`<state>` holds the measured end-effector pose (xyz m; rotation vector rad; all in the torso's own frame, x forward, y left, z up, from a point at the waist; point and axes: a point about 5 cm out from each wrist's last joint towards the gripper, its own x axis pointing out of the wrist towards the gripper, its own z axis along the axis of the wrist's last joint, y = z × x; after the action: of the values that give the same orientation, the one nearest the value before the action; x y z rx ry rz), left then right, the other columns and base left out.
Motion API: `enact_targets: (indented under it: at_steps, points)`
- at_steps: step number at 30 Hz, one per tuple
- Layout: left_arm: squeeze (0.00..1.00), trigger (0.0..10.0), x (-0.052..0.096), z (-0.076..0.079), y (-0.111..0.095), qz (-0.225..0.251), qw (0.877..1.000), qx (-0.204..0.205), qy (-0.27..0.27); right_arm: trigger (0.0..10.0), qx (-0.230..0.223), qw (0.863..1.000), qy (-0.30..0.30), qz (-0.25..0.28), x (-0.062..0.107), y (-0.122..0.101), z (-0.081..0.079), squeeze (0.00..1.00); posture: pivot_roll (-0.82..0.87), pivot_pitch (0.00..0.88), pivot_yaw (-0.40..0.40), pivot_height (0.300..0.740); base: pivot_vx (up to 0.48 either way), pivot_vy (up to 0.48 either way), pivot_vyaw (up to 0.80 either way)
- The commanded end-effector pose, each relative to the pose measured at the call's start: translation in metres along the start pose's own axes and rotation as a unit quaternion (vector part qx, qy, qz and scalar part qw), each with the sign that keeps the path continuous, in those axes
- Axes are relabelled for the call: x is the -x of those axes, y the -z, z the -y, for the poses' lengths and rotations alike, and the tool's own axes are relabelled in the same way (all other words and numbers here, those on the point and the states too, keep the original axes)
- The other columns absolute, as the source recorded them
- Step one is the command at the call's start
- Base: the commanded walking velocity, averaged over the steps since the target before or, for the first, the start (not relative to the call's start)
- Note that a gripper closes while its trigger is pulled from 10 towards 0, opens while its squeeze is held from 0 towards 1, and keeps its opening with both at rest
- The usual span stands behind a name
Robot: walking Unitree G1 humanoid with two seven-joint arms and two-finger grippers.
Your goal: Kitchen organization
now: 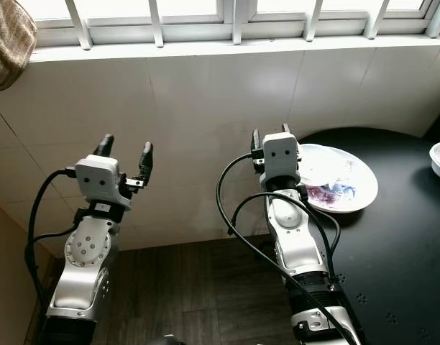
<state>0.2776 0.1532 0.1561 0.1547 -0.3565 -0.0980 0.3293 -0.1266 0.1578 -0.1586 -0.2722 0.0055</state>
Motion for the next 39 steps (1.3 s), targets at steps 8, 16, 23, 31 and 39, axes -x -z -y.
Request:
enact_targets:
  at_steps: [8, 16, 23, 31, 39]
  points:
    - [0.00, 10.0, -0.0014, 0.0011, 0.0004, 0.002, 1.000, -0.008, 0.007, 10.0, -0.001, 1.000, 0.011, 0.005, -0.0025, -0.0018, 0.0035, 0.00, 0.05, 0.000, -0.017, 0.740, 0.315, 0.000, 0.00]
    - [0.00, 10.0, -0.0010, 0.0017, -0.0003, 0.004, 1.000, -0.005, 0.004, 10.0, -0.010, 1.000, 0.016, 0.000, -0.0030, -0.0008, 0.0065, 0.00, 0.05, 0.000, -0.024, 0.740, 0.314, 0.000, -0.40]
    - [0.00, 10.0, -0.0013, 0.0029, 0.0021, -0.004, 1.000, -0.004, -0.002, 10.0, -0.006, 1.000, 0.014, 0.001, -0.0036, -0.0010, 0.0078, 0.00, 0.05, 0.000, -0.030, 0.740, 0.000, 0.000, -0.77]
    - [0.00, 10.0, -0.0012, 0.0040, 0.0024, -0.004, 1.000, -0.003, -0.001, 10.0, 0.000, 1.000, 0.011, -0.001, -0.0041, -0.0007, 0.0086, 0.00, 0.05, 0.000, -0.033, 0.740, 0.000, 0.000, -0.13]
    - [0.00, 10.0, -0.0012, 0.0044, 0.0030, -0.006, 1.000, -0.003, -0.001, 10.0, -0.040, 0.998, -0.010, -0.044, -0.0097, 0.0062, 0.0127, 0.00, 0.04, 0.000, -0.032, 0.740, 0.000, 0.000, 0.00]
